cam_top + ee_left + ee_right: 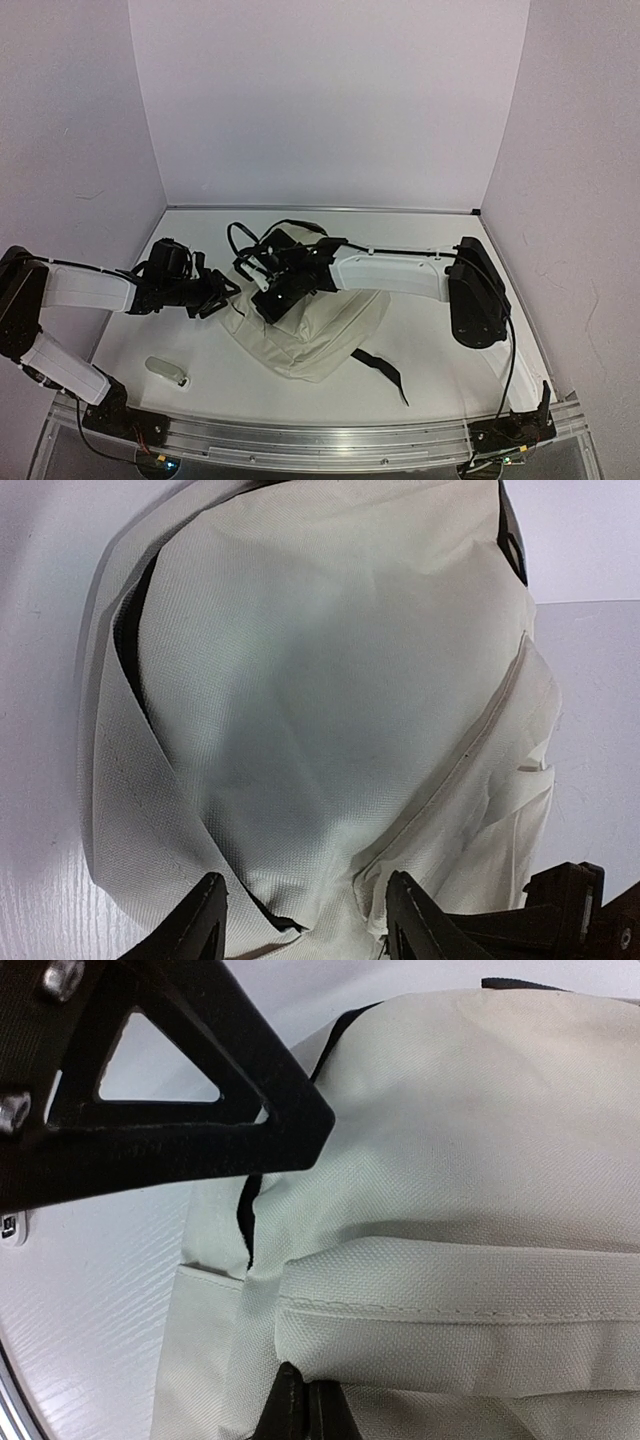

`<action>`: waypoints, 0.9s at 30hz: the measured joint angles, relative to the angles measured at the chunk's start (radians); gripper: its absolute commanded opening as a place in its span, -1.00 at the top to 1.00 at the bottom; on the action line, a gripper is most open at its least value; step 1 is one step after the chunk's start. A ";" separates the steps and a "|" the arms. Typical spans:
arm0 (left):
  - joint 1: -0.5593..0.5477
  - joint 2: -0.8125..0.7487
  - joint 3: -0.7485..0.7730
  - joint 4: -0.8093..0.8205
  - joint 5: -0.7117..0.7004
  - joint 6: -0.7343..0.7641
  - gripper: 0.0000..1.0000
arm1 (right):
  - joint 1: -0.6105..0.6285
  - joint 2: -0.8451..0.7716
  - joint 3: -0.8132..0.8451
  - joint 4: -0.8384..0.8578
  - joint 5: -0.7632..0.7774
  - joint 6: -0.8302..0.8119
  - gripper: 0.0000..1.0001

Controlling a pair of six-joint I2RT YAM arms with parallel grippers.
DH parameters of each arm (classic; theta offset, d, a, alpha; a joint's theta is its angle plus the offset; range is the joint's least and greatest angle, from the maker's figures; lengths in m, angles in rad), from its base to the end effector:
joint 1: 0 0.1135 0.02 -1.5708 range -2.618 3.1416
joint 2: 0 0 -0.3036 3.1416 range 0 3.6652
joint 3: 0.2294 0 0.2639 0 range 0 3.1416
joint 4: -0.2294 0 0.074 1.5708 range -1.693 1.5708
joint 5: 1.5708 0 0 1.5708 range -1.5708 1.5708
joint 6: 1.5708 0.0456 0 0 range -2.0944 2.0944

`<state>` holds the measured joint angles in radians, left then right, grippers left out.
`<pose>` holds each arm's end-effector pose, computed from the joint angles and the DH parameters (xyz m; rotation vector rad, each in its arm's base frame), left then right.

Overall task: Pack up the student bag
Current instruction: Unzip the student bag at the center of the board.

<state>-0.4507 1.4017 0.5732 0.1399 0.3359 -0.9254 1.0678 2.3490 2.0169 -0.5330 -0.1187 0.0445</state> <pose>0.2430 -0.1343 0.1896 -0.3860 2.4313 -1.0571 0.2715 0.5046 0.2119 -1.2884 2.1812 0.6202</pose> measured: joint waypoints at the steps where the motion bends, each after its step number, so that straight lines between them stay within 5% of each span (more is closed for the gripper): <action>1: 0.000 0.000 0.000 0.000 0.000 0.000 0.01 | 0.000 -0.001 -0.003 0.002 0.002 -0.002 1.00; 13: 0.003 0.085 -0.008 0.036 -0.035 -0.030 0.97 | -0.040 -0.083 -0.073 0.007 0.056 -0.082 1.00; 27: 0.035 0.159 -0.004 0.057 -0.040 -0.024 0.99 | -0.270 -0.113 -0.086 0.011 0.030 -0.151 1.00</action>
<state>-0.4156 1.5608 0.5690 0.1971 0.2955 -0.9496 0.7976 2.2364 1.9312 -0.5224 -0.0891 -0.1064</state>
